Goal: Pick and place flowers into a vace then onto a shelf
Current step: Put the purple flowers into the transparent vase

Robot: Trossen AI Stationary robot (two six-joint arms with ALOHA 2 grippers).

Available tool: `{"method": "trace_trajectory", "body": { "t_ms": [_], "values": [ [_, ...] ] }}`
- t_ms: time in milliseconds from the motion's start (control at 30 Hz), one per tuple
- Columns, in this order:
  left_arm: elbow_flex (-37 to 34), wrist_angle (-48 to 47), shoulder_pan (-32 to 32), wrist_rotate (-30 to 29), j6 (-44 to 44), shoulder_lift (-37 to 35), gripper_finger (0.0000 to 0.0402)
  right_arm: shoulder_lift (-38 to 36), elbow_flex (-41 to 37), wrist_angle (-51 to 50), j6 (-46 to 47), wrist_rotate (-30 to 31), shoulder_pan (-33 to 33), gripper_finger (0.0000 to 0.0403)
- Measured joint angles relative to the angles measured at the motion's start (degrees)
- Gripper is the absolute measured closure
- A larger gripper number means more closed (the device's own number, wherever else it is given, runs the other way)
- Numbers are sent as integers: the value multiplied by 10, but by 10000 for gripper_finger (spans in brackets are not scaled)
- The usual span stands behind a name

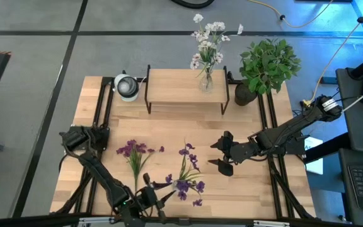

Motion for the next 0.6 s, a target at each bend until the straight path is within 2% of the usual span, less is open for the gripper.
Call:
{"method": "trace_trajectory", "body": {
  "t_ms": [133, 267, 433, 600],
  "values": [
    [0, -63, -17, 9, 2, -35, 268, 0, 0, 0, -2, 0, 0, 63],
    [0, -171, -21, 82, -57, -72, 274, 0, 0, 0, -2, -4, 0, 63],
    [0, -338, -2, 297, -175, -104, 285, 0, 0, 0, -5, -4, 0, 63],
    [0, -498, 29, 520, -259, -109, 301, 0, 0, -4, -16, -4, 0, 63]
  ]
}}
